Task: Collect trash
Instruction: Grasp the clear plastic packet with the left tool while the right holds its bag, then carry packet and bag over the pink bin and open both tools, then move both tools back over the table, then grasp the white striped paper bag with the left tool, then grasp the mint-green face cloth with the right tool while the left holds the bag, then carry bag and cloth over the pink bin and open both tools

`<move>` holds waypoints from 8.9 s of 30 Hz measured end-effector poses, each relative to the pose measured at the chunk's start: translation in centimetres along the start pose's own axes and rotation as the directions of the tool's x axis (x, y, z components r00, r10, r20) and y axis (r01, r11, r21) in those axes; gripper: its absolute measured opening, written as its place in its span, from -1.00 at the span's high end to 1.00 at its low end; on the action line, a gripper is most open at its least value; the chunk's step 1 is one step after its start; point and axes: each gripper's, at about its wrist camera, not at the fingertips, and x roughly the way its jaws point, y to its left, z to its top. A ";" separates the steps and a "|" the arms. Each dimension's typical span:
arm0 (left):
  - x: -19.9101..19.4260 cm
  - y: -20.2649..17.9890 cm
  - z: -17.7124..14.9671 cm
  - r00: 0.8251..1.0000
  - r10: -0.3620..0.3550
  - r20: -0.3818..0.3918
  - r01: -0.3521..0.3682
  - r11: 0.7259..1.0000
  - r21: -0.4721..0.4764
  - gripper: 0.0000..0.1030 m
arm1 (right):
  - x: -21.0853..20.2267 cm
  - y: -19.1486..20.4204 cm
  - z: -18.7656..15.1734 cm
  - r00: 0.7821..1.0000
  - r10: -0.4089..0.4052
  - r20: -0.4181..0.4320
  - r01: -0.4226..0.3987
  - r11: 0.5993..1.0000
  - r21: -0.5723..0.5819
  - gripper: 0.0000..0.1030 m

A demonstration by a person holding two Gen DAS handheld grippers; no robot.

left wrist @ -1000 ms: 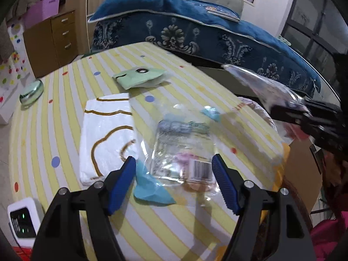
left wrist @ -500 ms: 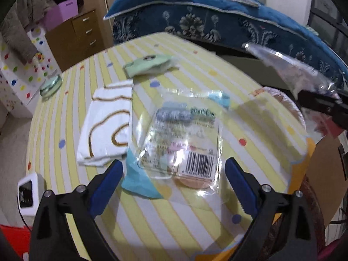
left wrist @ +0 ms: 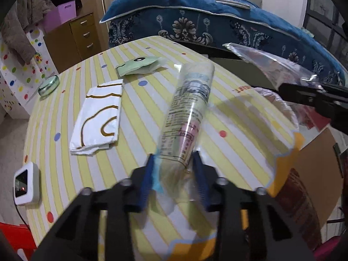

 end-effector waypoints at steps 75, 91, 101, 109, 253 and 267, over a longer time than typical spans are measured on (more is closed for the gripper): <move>9.1 -20.3 10.7 0.945 -0.324 -0.038 0.326 0.935 0.143 0.77 | 2.2 -25.6 -8.8 0.965 -0.225 -0.134 0.261 0.870 0.418 -0.73; 12.2 -23.7 14.4 0.917 -0.385 -0.109 0.398 0.903 0.162 0.10 | 1.0 -26.6 -8.5 0.948 -0.288 -0.137 0.319 0.871 0.373 -0.76; 12.0 -21.9 15.0 0.924 -0.373 -0.088 0.381 0.918 0.109 -0.32 | 4.0 -26.0 -8.3 0.947 -0.261 -0.189 0.312 0.891 0.329 -0.78; 10.8 -20.0 14.9 0.945 -0.324 -0.048 0.327 0.939 0.104 -0.32 | 4.4 -25.8 -8.8 0.951 -0.236 -0.199 0.295 0.886 0.359 -0.80; -2.3 7.6 1.5 0.997 0.062 0.035 -0.050 0.960 -0.277 0.88 | 4.7 1.7 1.1 0.985 0.083 -0.149 -0.074 0.995 0.060 0.75; -2.3 5.1 1.4 0.999 0.048 0.024 -0.041 0.971 -0.235 0.88 | 3.1 0.1 -0.9 0.989 0.017 -0.144 -0.011 0.999 0.042 0.14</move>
